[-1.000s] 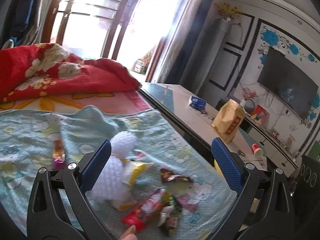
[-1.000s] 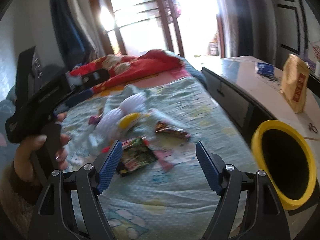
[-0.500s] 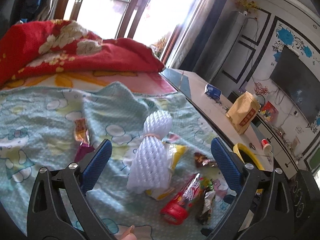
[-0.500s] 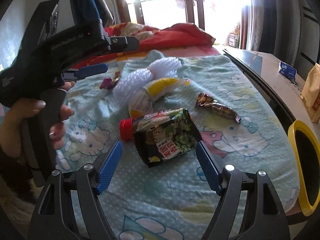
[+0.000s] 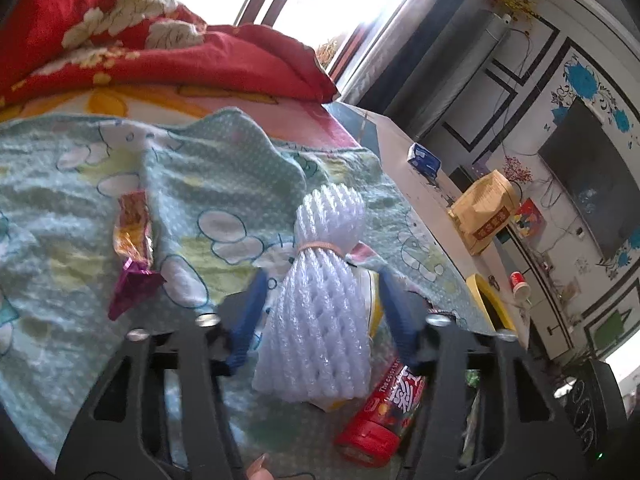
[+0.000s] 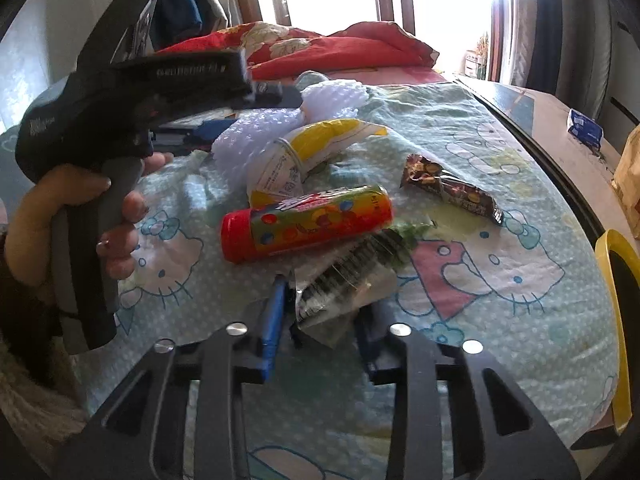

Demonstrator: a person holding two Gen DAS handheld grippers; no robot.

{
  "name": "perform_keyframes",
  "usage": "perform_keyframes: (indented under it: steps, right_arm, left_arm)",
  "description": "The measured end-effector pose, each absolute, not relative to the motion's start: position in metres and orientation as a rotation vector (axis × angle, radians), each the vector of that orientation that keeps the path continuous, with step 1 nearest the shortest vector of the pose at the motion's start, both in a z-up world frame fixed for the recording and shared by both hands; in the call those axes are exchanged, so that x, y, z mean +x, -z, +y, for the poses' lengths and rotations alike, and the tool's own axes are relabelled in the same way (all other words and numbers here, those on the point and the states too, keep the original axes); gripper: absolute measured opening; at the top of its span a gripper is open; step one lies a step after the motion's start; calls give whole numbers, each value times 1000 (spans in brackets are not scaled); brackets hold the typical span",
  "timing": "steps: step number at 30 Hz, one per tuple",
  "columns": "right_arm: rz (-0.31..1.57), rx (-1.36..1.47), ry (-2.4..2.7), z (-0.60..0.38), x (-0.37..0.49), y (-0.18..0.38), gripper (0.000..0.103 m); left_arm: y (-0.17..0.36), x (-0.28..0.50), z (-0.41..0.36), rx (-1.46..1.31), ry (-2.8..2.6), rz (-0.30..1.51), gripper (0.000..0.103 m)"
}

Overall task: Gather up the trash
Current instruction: 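Grasp the second white foam mesh with the left tool while the right tool grasps the green snack wrapper, then carry the white foam mesh and green wrapper in both tools over the bin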

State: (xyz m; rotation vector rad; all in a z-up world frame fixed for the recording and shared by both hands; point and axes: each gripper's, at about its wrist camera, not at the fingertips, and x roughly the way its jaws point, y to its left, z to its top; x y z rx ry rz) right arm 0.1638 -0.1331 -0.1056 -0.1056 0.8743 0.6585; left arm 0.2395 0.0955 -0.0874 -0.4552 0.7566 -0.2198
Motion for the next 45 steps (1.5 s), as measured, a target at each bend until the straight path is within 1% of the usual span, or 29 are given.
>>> perform_keyframes:
  steps: [1,2,3,4,10,19,45]
  right_arm:
    - [879,-91,-662,-136,165,106,20]
    - [886,-72,-667,-140,166,105,15]
    - [889,-59,-667,-143,166,105,12]
    - [891,-50,-669,-145,167,104,12]
    - [876,-8,-678,-159,165,91,11]
    - [829,25,-682,-178,167,69,11]
    - [724,76,-593,-240,176,28,10]
  left_arm:
    - [88,238,95,-455,217,756,26]
    - [89,236,96,-459,216,752,25]
    - [88,235,97,-465,216,748,23]
    - [87,233,98,-470,215,740,23]
    - [62,221,97,-454,214,668,22]
    - [35,207,85,-412,240,621,22]
    - [14,186,21,-318,375,583,22]
